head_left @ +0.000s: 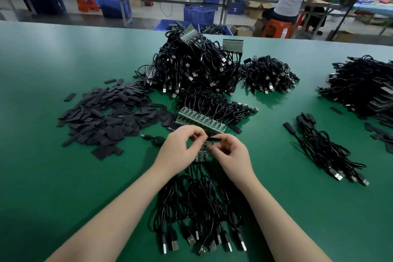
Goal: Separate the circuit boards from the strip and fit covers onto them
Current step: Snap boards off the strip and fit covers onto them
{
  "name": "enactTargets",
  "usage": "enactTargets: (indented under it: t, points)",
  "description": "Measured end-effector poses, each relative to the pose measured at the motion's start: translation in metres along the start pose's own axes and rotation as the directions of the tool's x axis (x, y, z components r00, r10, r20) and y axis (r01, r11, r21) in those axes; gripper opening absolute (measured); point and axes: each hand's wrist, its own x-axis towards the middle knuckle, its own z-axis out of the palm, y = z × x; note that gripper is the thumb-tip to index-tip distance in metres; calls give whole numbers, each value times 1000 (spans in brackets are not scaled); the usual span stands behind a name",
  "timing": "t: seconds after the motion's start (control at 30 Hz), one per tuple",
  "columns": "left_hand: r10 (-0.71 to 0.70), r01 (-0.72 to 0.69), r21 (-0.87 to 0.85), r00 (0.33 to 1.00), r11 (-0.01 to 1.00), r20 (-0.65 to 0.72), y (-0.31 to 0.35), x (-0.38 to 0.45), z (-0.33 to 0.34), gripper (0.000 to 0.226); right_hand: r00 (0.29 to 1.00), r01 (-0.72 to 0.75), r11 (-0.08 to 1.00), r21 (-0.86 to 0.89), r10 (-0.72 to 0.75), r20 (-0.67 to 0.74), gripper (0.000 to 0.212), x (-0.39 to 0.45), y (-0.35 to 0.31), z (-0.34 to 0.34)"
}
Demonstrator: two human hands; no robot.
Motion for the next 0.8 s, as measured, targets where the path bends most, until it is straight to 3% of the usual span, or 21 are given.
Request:
enactTargets:
  t: [0.33,0.5,0.63,0.8]
  points:
    - [-129,132,-55,990,990,60,-11,-11,5,13,1000,17,1000,23,-17,-14,13,-4,1,1]
    - [-148,145,30,982,989,115,-7,-8,5,9,999,12,1000,-27,-13,-49,9,-2,2,1]
    - [-104,68,190,976,979,190,3,10,5,17,995,-9,1000,29,12,-104,12,1,0,-1]
    - [-149,148,21,985,989,89,4,5,20,19,979,-22,991,135,49,-197,15,-2,1,-5]
